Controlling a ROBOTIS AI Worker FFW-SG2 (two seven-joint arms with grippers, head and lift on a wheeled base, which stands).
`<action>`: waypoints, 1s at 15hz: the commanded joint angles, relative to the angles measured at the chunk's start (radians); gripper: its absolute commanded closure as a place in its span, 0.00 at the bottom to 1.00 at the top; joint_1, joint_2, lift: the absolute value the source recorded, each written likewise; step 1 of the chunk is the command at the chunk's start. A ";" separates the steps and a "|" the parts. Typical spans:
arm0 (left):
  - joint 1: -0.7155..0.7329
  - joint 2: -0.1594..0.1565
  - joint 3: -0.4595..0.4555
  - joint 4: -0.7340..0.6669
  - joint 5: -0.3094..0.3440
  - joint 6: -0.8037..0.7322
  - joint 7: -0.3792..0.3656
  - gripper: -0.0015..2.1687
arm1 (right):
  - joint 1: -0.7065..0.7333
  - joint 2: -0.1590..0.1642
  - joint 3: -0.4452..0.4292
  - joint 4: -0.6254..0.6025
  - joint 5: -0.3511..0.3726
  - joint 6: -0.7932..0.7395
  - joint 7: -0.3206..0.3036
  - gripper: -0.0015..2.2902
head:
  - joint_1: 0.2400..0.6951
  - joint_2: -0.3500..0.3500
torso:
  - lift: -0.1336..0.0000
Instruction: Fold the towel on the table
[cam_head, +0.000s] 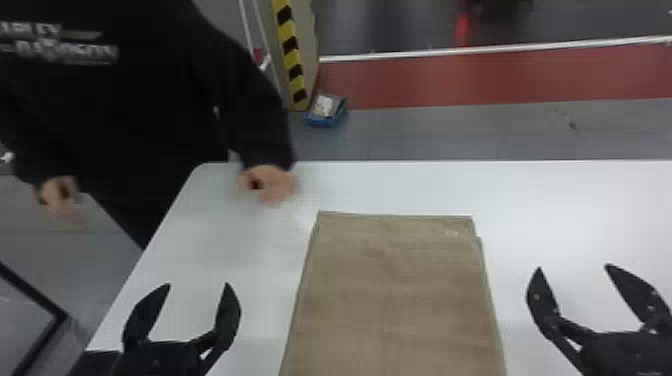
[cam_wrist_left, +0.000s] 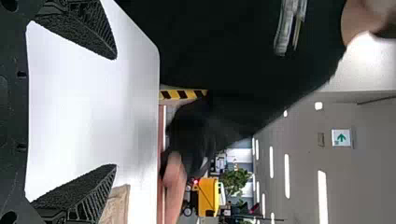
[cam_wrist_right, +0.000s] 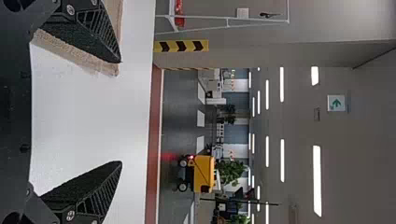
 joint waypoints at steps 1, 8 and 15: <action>0.000 -0.003 -0.002 -0.001 0.000 0.000 0.000 0.02 | 0.001 -0.001 0.000 0.000 0.000 0.000 0.000 0.05 | 1.00 0.75 | 0.14; -0.009 -0.003 -0.003 -0.001 -0.003 0.012 0.000 0.02 | -0.066 0.030 -0.002 0.054 0.015 0.074 0.015 0.05 | 1.00 0.75 | 0.14; -0.074 -0.003 -0.028 0.022 -0.038 0.080 -0.017 0.02 | -0.244 0.079 0.020 0.150 0.032 0.298 0.098 0.05 | 1.00 0.76 | 0.14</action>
